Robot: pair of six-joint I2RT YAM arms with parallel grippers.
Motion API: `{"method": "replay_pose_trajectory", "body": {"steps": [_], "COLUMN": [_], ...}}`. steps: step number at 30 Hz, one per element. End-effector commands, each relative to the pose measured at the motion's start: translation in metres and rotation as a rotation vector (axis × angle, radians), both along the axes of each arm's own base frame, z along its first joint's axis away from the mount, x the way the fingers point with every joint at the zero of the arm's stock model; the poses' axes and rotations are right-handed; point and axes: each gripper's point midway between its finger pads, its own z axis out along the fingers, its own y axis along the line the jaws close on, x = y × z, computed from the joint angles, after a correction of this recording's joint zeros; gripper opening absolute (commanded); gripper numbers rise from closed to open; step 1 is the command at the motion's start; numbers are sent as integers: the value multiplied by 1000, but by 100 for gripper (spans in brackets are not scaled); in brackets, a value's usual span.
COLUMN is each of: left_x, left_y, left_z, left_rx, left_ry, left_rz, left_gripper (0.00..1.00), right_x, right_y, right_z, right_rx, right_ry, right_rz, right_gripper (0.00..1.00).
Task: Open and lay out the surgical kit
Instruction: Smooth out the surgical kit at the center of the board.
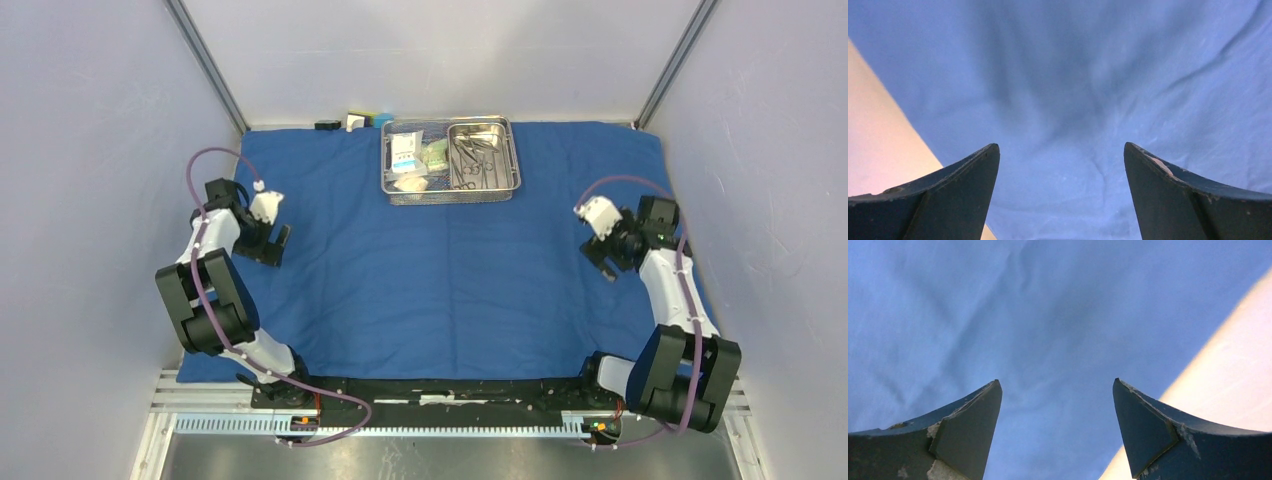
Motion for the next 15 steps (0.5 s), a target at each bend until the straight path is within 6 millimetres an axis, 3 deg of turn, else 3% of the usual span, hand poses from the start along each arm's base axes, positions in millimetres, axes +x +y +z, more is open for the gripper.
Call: {"method": "replay_pose_trajectory", "body": {"steps": [1,4,9,13,15], "left_x": [50,85,146,188,198], "left_y": [-20,-32,-59,-60,-55], "left_z": [51,57,51,37,26], "left_rx": [-123,-150,-187,-179,-165], "left_ry": [-205,-268,-311,-322,-302], "left_rz": [29,42,69,121,147], "left_gripper": [100,100,100,100,99], "right_x": [61,93,139,169,176], "right_y": [3,-5,-19,-39,-47], "right_z": [49,57,45,28,19], "right_rx": [134,157,174,144,118], "right_ry": [-207,-294,-389,-406,-398], "right_rz": [-108,-200,-336,-416,-433], "right_gripper": [89,89,88,88,87]}}
